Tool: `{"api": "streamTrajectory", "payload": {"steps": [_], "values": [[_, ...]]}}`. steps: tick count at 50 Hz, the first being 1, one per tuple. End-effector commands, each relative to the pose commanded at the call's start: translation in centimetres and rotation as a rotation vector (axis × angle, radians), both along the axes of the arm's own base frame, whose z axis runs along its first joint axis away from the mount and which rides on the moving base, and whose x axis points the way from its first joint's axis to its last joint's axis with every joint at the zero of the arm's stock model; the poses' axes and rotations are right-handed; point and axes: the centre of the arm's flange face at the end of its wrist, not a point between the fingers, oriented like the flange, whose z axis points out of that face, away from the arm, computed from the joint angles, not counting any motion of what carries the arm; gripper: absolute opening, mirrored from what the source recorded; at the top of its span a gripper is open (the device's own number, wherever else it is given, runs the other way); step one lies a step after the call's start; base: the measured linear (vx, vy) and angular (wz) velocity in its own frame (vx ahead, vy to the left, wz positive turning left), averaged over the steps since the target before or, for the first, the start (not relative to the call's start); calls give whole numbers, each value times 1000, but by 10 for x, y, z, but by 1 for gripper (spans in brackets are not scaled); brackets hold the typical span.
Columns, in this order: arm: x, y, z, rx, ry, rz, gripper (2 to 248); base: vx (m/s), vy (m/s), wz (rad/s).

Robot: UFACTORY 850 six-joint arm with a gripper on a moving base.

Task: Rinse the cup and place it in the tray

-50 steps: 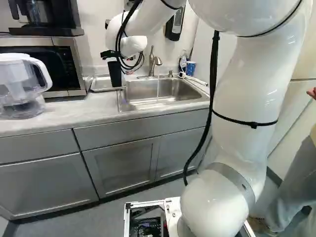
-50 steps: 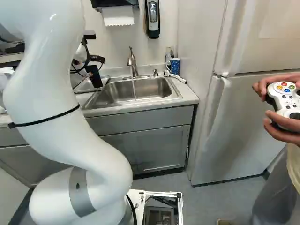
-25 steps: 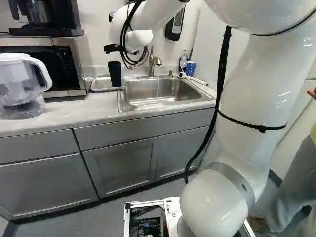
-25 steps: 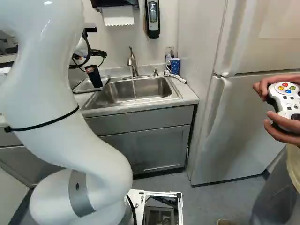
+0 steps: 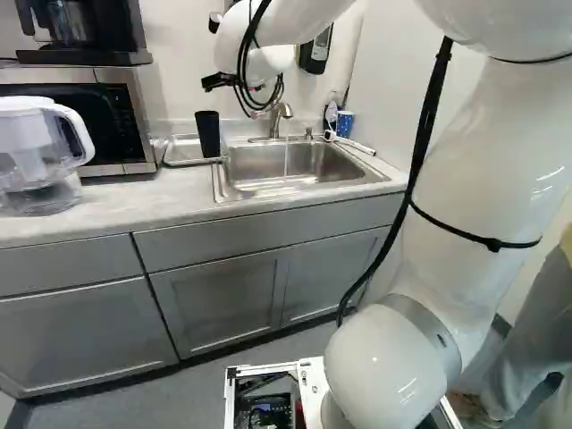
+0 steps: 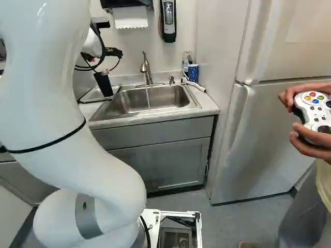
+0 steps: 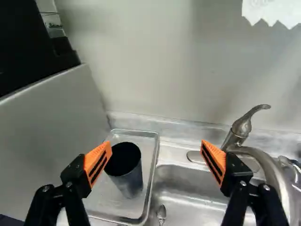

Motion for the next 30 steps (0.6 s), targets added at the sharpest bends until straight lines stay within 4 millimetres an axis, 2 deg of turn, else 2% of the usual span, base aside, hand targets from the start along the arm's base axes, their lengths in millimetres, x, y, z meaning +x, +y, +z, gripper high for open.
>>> {"api": "streamTrajectory", "payload": {"steps": [30], "values": [[-11,-49,30,-56,-31,-48,247,0,0,0]]}}
